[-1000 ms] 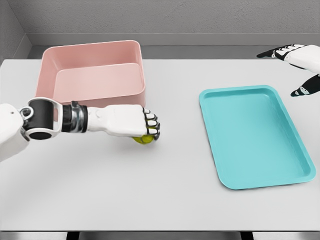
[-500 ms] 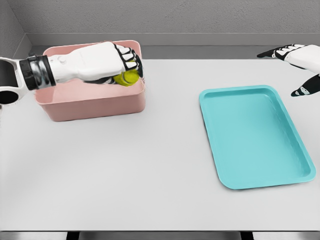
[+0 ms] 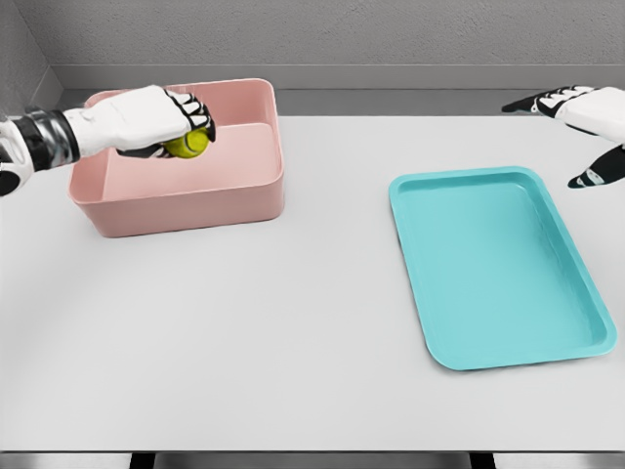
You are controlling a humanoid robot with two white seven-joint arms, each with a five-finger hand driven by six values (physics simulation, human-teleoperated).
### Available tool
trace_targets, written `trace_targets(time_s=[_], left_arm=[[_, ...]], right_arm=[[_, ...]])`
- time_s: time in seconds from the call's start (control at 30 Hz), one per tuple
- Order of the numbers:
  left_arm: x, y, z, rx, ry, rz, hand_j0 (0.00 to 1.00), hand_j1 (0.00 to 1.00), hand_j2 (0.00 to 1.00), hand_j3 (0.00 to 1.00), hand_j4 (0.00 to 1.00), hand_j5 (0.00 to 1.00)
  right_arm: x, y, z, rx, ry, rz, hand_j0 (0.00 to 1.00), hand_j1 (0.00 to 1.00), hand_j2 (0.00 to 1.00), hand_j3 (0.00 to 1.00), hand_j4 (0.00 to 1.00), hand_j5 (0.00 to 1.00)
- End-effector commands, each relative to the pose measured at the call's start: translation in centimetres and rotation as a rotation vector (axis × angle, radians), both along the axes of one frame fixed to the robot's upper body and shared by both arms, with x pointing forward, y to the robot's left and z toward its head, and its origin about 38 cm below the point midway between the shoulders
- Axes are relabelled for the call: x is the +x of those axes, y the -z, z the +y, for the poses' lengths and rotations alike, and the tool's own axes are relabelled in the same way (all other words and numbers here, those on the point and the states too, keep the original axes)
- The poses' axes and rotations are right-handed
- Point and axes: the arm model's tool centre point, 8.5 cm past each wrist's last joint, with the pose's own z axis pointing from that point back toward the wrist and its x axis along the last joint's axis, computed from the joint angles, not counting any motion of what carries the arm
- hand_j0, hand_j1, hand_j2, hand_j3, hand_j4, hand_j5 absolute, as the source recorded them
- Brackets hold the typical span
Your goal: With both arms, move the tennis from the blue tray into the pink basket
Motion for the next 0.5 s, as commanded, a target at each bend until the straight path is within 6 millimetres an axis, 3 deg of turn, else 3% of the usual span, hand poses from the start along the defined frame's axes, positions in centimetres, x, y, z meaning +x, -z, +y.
trace_targets(time_s=[0.0, 0.23, 0.27, 0.37, 0.4, 0.47], left_arm=[[0.2, 0.4, 0.1, 0.026, -0.010, -0.006, 0.27, 0.27, 0.27, 0.27, 0.27, 0.27], [1.1, 1.7, 0.6, 0.013, -0.052, 0.027, 0.32, 0.32, 0.32, 0.32, 0.32, 0.32], [1.1, 1.6, 0.7, 0.009, -0.052, 0.026, 0.38, 0.38, 0.38, 0.38, 0.38, 0.38], [1.1, 1.7, 0.7, 0.011, -0.054, 0.029, 0.78, 0.78, 0.78, 0.78, 0.78, 0.78], [1.1, 1.7, 0.7, 0.011, -0.054, 0.029, 0.99, 0.99, 0.99, 0.99, 0.99, 0.99], [1.1, 1.7, 0.8, 0.015, -0.055, 0.029, 1.00, 1.00, 1.00, 1.00, 1.00, 1.00]], right_arm=[[0.0, 0.0, 0.0, 0.001, 0.001, 0.002, 1.00, 1.00, 1.00, 1.00, 1.00, 1.00], [0.0, 0.0, 0.0, 0.001, 0.001, 0.000, 1.00, 1.00, 1.00, 1.00, 1.00, 1.00], [0.0, 0.0, 0.0, 0.001, 0.001, 0.000, 1.00, 1.00, 1.00, 1.00, 1.00, 1.00], [0.0, 0.0, 0.0, 0.001, 0.001, 0.000, 1.00, 1.00, 1.00, 1.00, 1.00, 1.00], [0.0, 0.0, 0.0, 0.001, 0.001, 0.002, 1.00, 1.00, 1.00, 1.00, 1.00, 1.00], [0.0, 0.0, 0.0, 0.001, 0.001, 0.002, 1.00, 1.00, 1.00, 1.00, 1.00, 1.00]])
